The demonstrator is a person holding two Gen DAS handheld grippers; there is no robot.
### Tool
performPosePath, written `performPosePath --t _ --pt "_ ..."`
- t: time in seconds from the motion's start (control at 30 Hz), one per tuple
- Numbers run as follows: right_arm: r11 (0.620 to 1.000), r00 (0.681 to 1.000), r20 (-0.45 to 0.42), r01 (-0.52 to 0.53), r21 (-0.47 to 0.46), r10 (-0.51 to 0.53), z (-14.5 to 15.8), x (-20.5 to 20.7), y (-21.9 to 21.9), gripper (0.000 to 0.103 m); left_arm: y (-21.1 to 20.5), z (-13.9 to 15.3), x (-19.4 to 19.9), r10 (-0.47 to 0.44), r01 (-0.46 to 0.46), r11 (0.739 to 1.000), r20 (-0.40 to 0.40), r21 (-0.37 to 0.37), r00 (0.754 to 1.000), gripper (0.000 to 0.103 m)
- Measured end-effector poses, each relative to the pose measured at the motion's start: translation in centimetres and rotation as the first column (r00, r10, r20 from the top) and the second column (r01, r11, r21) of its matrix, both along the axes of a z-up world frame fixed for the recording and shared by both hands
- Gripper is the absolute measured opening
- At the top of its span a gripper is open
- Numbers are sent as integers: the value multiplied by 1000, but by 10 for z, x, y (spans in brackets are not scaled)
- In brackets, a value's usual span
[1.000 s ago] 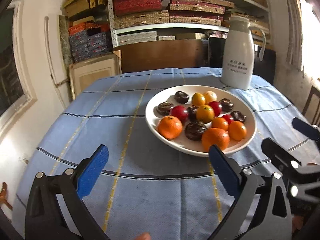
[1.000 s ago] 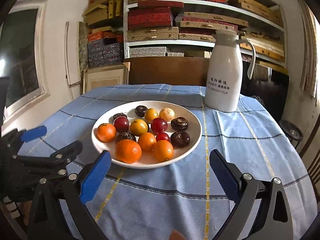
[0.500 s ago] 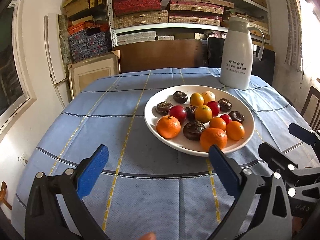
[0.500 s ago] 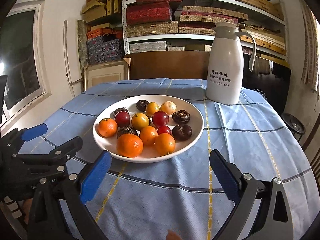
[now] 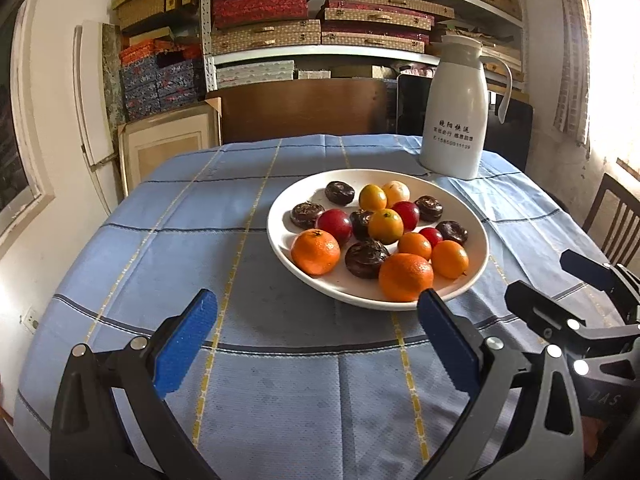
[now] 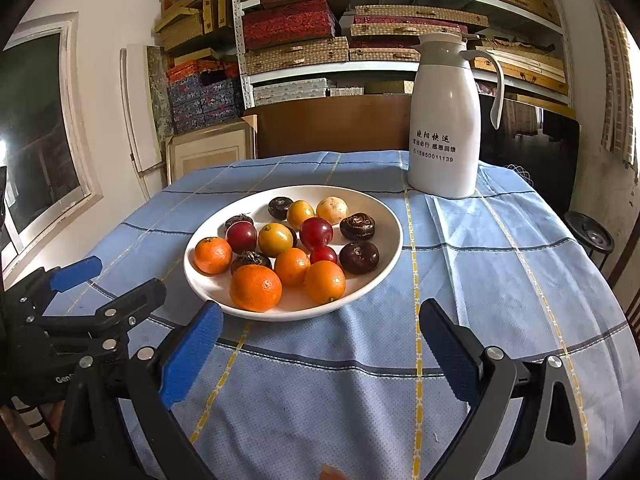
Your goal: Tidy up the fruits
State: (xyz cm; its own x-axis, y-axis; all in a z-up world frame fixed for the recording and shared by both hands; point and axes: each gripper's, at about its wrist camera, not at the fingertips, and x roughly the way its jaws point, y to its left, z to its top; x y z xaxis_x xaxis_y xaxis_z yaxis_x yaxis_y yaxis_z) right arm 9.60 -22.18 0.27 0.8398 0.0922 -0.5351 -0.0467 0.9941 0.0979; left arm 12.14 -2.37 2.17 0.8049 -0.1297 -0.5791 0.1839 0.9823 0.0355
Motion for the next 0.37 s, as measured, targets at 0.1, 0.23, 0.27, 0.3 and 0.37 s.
performPosePath --t 0.1,0.23,0.27,0.3,0.37 --pt "1000 1000 -2 -1 -4 1 0 0 1 99 -1 -1 1 5 -5 1000 2 13 1000 98" --pt "1000 1000 -8 -1 -2 1 0 0 2 99 -1 -1 1 16 -16 1000 -2 18 1000 98" --pt "1000 1000 -11 -1 -2 1 -1 0 2 99 -1 -1 2 17 -17 1000 -2 21 1000 98" --pt "1000 1000 -13 -1 -3 1 -1 0 2 99 -1 -1 2 21 -21 999 0 25 1000 98" --pt "1000 1000 -15 -2 -3 2 -1 2 1 99 -2 -1 1 21 -21 999 3 32 1000 98"
